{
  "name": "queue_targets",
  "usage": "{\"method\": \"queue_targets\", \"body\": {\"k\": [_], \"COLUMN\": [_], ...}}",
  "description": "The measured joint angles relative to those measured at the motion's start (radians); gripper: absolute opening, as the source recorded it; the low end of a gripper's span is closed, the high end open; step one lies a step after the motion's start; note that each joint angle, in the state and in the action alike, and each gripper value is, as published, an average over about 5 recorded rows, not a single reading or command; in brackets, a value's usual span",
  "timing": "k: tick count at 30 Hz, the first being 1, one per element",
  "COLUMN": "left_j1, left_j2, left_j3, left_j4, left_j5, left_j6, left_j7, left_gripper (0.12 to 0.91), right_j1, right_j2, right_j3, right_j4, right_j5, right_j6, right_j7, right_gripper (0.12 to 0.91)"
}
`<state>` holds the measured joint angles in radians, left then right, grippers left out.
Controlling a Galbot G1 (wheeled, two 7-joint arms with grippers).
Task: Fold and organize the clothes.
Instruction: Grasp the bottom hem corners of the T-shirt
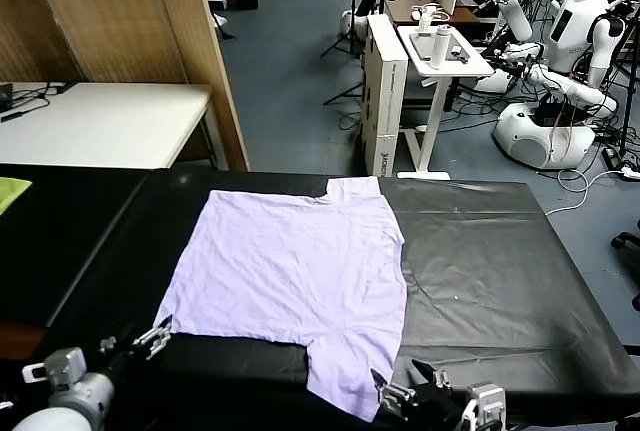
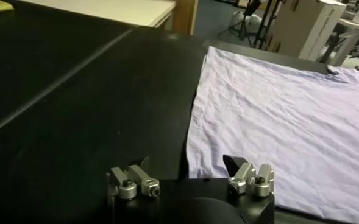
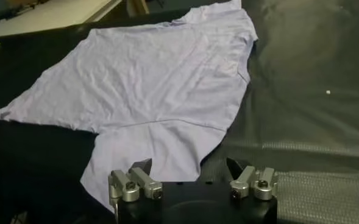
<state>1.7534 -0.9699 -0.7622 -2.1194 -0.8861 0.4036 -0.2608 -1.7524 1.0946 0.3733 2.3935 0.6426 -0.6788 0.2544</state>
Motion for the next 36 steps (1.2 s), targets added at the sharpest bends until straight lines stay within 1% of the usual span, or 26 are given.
{"method": "queue_targets", "body": {"k": [5,12,15,16,17,18,22,25,27,29,30,32,33,34,36], "left_j1": [0.007,0.010,0.013,0.015,0.016,0.018,0.023,0.026,0.030,0.033,0.034,0.035,0.034,0.034,0.033], "left_j2": [-0.010,-0.029,-0.034,-0.035,-0.036,-0.037,-0.040,-0.042,-0.044,-0.047,-0.048,-0.049,-0.050,-0.051,-0.052], "left_j3": [-0.004,0.000,0.002,0.002,0.002,0.002,0.002,0.003,0.003,0.004,0.004,0.006,0.007,0.008,0.011], "left_j4": [0.001,0.001,0.002,0.002,0.001,0.001,0.001,0.001,0.000,-0.002,-0.004,-0.006,-0.007,-0.007,-0.007], "left_j5": [0.009,0.021,0.021,0.021,0.021,0.022,0.023,0.023,0.023,0.025,0.025,0.026,0.026,0.027,0.030], "left_j6": [0.015,0.014,0.014,0.013,0.012,0.012,0.009,0.006,0.004,0.003,0.003,0.003,0.003,0.002,0.001], "left_j7": [0.010,0.007,0.008,0.008,0.008,0.009,0.010,0.011,0.014,0.017,0.018,0.019,0.020,0.021,0.024], "left_gripper": [0.907,0.907,0.897,0.873,0.849,0.807,0.609,0.516,0.468,0.400,0.361,0.274,0.246,0.213,0.187], "right_j1": [0.005,0.013,0.016,0.017,0.017,0.017,0.015,0.012,0.011,0.009,0.009,0.007,0.006,0.004,-0.003], "right_j2": [0.001,0.004,0.006,0.006,0.006,0.006,0.006,0.006,0.006,0.006,0.006,0.005,0.005,0.005,0.003], "right_j3": [-0.009,-0.024,-0.033,-0.035,-0.037,-0.039,-0.042,-0.042,-0.042,-0.041,-0.041,-0.040,-0.039,-0.037,-0.031], "right_j4": [-0.011,-0.029,-0.038,-0.040,-0.043,-0.045,-0.046,-0.044,-0.044,-0.044,-0.044,-0.042,-0.040,-0.037,-0.029], "right_j5": [-0.011,-0.028,-0.033,-0.034,-0.035,-0.036,-0.037,-0.037,-0.037,-0.036,-0.036,-0.036,-0.036,-0.036,-0.035], "right_j6": [0.000,0.002,0.005,0.005,0.006,0.006,0.007,0.006,0.005,0.005,0.004,0.004,0.004,0.004,0.004], "right_j7": [-0.006,-0.019,-0.024,-0.025,-0.025,-0.026,-0.028,-0.030,-0.031,-0.032,-0.033,-0.033,-0.033,-0.031,-0.026], "right_gripper": [0.907,0.907,0.884,0.865,0.835,0.809,0.679,0.532,0.404,0.284,0.239,0.172,0.155,0.148,0.139]}}
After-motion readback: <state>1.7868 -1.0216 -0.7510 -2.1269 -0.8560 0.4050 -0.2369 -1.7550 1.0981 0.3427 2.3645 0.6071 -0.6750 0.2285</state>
